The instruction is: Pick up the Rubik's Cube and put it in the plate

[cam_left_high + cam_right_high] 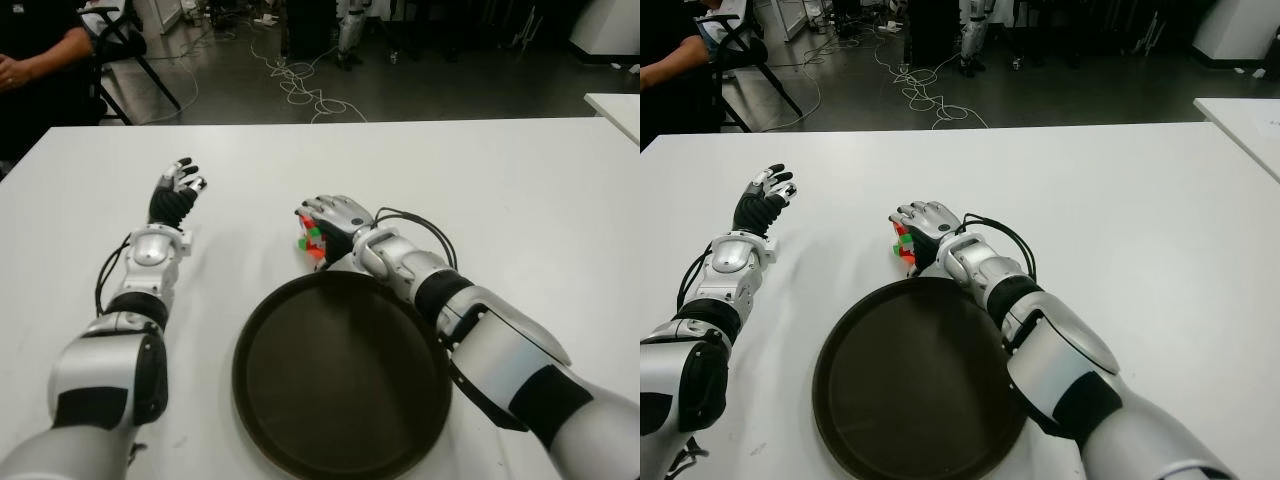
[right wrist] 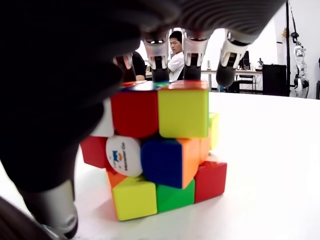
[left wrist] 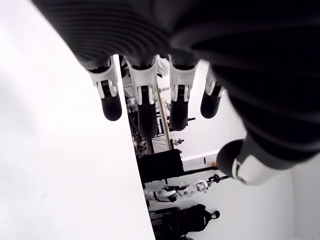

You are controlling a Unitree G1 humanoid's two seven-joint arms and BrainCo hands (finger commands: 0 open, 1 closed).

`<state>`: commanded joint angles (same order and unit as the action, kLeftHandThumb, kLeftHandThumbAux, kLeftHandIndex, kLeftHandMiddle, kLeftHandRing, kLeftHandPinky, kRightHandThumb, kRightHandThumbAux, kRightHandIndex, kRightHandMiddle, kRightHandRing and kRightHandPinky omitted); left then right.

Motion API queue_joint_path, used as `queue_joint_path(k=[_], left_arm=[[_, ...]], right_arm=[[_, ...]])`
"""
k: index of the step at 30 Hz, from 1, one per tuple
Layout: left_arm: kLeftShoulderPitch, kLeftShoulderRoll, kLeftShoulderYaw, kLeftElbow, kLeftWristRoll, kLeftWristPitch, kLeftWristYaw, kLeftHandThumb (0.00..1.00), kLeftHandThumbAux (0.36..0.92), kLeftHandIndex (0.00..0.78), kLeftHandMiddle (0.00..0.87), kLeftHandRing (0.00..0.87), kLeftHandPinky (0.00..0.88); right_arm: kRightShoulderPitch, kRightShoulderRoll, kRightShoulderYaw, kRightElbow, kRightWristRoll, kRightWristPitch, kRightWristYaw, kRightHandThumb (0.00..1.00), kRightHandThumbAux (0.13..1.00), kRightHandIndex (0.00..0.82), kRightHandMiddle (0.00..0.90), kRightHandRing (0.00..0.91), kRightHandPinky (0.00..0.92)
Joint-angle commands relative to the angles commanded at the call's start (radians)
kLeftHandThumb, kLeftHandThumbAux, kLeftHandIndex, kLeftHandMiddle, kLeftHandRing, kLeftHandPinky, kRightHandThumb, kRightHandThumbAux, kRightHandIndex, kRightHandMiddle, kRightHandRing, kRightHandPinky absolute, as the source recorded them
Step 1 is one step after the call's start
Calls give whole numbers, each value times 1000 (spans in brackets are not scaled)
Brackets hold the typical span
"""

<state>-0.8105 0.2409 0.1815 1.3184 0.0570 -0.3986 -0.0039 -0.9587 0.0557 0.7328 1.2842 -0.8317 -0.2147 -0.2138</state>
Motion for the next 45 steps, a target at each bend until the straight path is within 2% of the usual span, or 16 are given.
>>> queue_joint_path(k=[14,24,27,31,34,37,45], left_arm=[[2,1,2,0,-3,-2,-1,146,578,82,166,152,135],[0,2,3,-2,-5,-1,-11,158,579,90,175,167,153],[1,1,8,-2,-10,-1,-13,163,582,89,173,159,129],[1,-1,13,-2,-16,-1,-15,164,582,90,173,154,119],[2,0,12,-3,-15,0,-12,157,574,88,168,143,107],[2,0,10,-3,-13,0,-11,152,573,89,167,140,104],[1,3,9,-3,-13,4,-17,143,574,72,153,131,96]], right_arm=[[16,0,3,-9,-2,-5,-21,0,720,57,48,37,54],[28,1,3,-15,-2,-3,-63,0,728,84,81,105,167],[31,3,0,-15,1,-2,-81,0,740,115,118,156,230],[39,4,-8,-17,6,-5,-121,0,755,149,155,199,267],[48,3,-18,-20,11,-12,-173,0,793,241,295,328,352],[50,4,-21,-19,10,-14,-188,0,806,279,359,388,391],[53,4,-23,-16,5,-24,-221,0,793,328,426,446,427]])
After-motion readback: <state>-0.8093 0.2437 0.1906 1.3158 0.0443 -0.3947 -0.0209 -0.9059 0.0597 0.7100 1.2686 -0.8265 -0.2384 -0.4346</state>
